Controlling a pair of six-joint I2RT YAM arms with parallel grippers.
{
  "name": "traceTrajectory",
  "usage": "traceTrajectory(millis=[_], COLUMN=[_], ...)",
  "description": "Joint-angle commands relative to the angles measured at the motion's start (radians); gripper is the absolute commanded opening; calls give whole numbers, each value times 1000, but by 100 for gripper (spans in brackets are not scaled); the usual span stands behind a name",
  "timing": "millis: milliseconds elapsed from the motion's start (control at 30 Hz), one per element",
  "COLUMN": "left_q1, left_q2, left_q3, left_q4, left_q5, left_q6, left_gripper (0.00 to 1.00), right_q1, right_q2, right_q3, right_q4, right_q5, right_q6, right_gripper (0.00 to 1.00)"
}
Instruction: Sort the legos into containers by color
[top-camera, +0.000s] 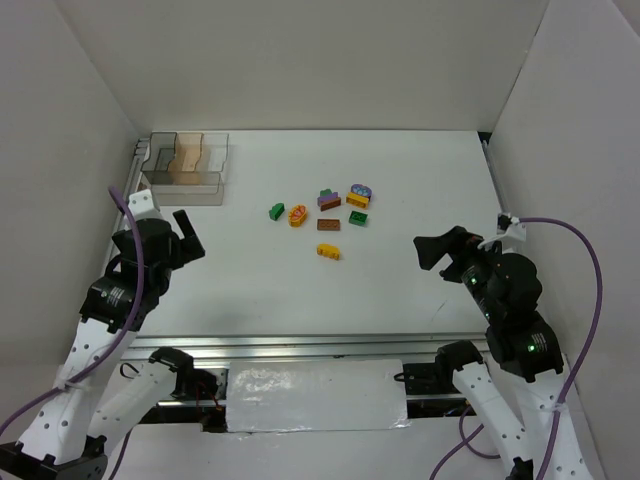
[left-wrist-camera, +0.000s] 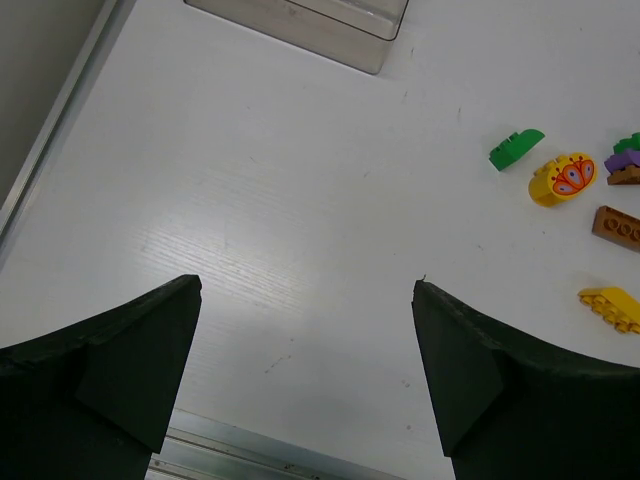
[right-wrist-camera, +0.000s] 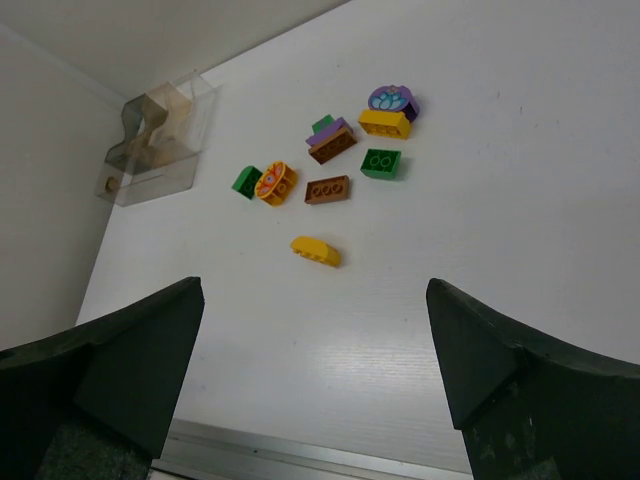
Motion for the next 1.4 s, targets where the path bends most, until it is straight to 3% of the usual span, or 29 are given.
traceTrajectory(millis=[0, 133, 267, 300, 367, 533, 633, 700, 833, 1033, 1367], left_q1=[5, 5, 5, 5, 7, 10, 16, 19, 17, 24, 25], left_q2=[-2, -1, 2, 2, 2, 12, 21, 19, 4, 32, 35], left_q3=[24, 26, 27, 26, 26, 23, 27, 29, 18, 18, 13], left_q4=[39, 36, 30, 32, 32, 39, 33, 29, 44, 56, 61], left_q5=[1, -4, -16, -13, -13, 10, 2, -4, 12, 71, 91], left_q6=[-9, -16, -24, -23, -26, -15, -13, -16, -6, 13, 22], left_gripper=[100, 99, 100, 100, 100, 100, 99, 100, 100, 99, 100], right_q1=[1, 1, 3, 1, 3, 119, 261, 305, 381, 426, 426], right_q2=[8, -7, -21, -3, 113, 565, 821, 937, 1187, 1360, 1503], right_q3=[31, 5, -109, -147, -149, -39, 119, 251, 400, 494, 532], right_q4=[19, 80, 339, 441, 474, 450, 384, 284, 157, 88, 98], right_q5=[-2, -47, -463, -524, -584, -497, -331, -171, -22, 116, 61], right_q6=[-2, 4, 9, 39, 64, 41, -45, -120, -253, -352, -390], right_gripper=[100, 100, 100, 100, 100, 100, 100, 100, 94, 91, 81])
